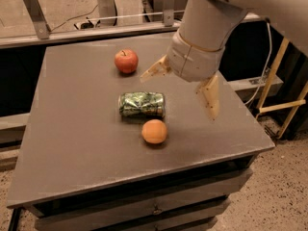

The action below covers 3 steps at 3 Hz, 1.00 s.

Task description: Pick orange

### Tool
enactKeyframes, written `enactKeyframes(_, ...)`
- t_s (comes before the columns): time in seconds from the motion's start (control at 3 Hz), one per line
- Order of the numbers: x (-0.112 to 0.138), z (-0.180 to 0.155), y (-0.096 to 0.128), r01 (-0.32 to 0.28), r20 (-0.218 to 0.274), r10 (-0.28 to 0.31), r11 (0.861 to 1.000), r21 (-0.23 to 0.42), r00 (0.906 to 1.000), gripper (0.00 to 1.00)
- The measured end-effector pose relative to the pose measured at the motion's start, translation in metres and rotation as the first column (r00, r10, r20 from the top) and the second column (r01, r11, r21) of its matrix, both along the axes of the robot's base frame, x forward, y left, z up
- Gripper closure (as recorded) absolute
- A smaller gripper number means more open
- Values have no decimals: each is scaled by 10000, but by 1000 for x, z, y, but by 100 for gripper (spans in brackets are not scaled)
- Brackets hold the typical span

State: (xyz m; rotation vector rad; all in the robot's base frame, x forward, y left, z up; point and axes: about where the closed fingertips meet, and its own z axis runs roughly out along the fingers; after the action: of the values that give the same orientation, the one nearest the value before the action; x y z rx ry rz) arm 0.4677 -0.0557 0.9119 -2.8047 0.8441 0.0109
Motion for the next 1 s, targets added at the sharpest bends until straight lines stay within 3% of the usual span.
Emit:
enactKeyframes(0.33, -19, -9, 26, -2165, 86, 2164, 9760, 212, 9763, 0)
enactKeyframes(0.67, -36, -24, 48, -4145, 208, 4144, 9101, -3, 9099, 0)
enactKeyframes(1.0, -48, -46, 63, -5407, 181, 5427, 8388, -641, 8397, 0)
